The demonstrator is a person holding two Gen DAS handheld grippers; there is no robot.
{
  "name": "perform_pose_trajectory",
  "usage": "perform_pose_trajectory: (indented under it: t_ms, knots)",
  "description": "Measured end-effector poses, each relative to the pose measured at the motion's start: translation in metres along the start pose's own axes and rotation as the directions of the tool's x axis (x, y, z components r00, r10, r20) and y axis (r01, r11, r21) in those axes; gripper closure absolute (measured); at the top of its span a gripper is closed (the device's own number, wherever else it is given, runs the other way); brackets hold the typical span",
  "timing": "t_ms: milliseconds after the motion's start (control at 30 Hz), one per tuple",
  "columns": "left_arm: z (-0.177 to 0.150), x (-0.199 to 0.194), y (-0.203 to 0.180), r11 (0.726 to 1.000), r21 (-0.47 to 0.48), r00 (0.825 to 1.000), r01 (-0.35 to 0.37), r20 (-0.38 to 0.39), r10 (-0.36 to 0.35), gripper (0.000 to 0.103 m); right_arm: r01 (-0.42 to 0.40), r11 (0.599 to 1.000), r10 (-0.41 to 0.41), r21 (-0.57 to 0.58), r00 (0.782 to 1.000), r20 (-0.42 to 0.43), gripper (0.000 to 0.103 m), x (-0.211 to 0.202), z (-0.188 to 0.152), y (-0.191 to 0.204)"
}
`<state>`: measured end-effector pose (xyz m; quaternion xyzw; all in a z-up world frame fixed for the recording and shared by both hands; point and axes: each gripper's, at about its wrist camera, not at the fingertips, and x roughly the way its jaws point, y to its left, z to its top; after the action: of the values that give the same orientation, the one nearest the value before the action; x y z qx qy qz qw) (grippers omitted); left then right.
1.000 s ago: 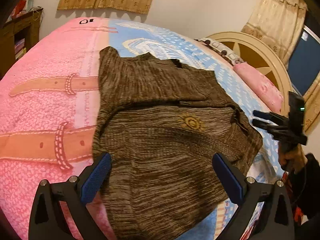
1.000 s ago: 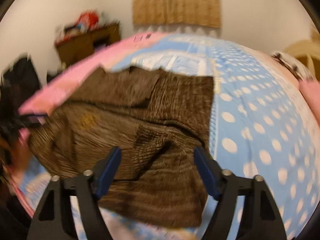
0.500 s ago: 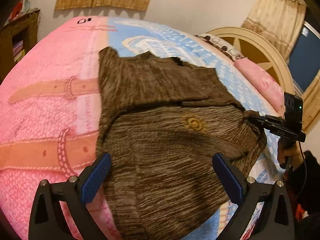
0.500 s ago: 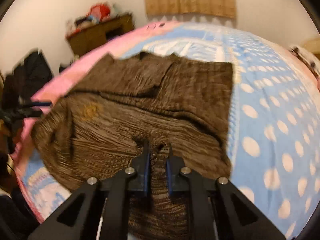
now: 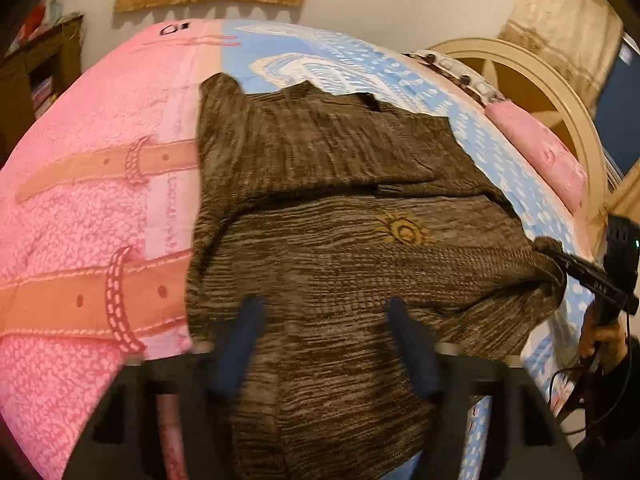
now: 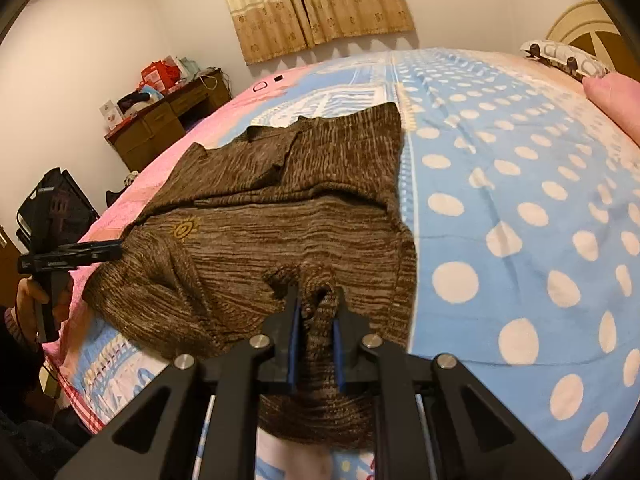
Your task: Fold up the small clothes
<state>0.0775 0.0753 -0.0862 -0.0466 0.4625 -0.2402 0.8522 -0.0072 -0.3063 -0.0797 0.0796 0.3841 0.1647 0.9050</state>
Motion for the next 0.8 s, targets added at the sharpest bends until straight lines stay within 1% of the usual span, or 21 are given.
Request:
perform_pose_trajectory:
  t_ms: [33, 100, 133, 200, 233, 267, 333, 433, 533, 633, 800]
  knots:
    - [0.000, 0.000, 0.005, 1.000, -0.024, 1.000, 0.002, -0.001, -0.002, 0.057, -0.001, 1.000, 0.001, 0.004, 1.000, 0.003, 0.086, -0.003, -0.002, -0.004]
    - [-0.001, -0.001, 0.012, 0.998, -0.064, 1.000, 0.020, -0.001, -0.020, 0.062, 0.000, 1.000, 0.000, 0.012, 1.000, 0.002, 0.086, -0.005, -0.006, -0.011]
    - [-0.002, -0.001, 0.016, 0.996, -0.087, 1.000, 0.023, 0.004, -0.023, 0.067, 0.006, 1.000, -0.006, 0.016, 1.000, -0.002, 0.086, -0.007, -0.010, -0.013]
    - [-0.003, -0.001, 0.016, 0.995, -0.097, 1.000, -0.008, 0.014, 0.010, 0.080, 0.019, 0.999, -0.019, 0.031, 1.000, -0.014, 0.086, -0.004, -0.013, -0.016]
    - [-0.004, -0.001, 0.017, 0.994, -0.104, 0.999, -0.032, 0.023, 0.035, 0.093, 0.024, 0.999, -0.023, 0.040, 1.000, -0.018, 0.086, -0.002, -0.014, -0.018]
    - [-0.006, 0.000, 0.019, 0.991, -0.131, 0.998, -0.037, 0.037, 0.042, 0.094, 0.027, 0.998, -0.026, 0.051, 0.999, -0.018, 0.086, 0.000, -0.014, -0.018]
    - [-0.008, -0.002, 0.021, 0.987, -0.158, 0.998, -0.023, 0.054, 0.032, 0.096, 0.036, 0.998, -0.035, 0.053, 0.999, -0.014, 0.086, -0.001, -0.012, -0.016]
    - [-0.010, -0.012, 0.011, 0.991, -0.127, 0.995, -0.046, 0.085, 0.057, 0.096, 0.054, 0.998, -0.055, 0.033, 0.998, 0.023, 0.086, -0.014, -0.005, -0.005]
    - [-0.008, -0.029, 0.002, 0.993, -0.108, 0.989, -0.046, 0.137, 0.060, 0.096, 0.036, 0.999, -0.039, 0.033, 0.995, 0.087, 0.087, -0.033, 0.005, 0.002]
    - [0.002, -0.046, -0.004, 0.994, -0.099, 0.979, -0.036, 0.194, 0.055, 0.096, 0.017, 1.000, -0.018, 0.007, 0.990, 0.142, 0.087, -0.049, 0.023, 0.013]
    - [0.036, -0.063, -0.003, 0.992, -0.101, 0.956, -0.074, 0.276, 0.100, 0.096, 0.039, 0.995, -0.021, -0.091, 0.982, 0.188, 0.087, -0.048, 0.060, 0.036]
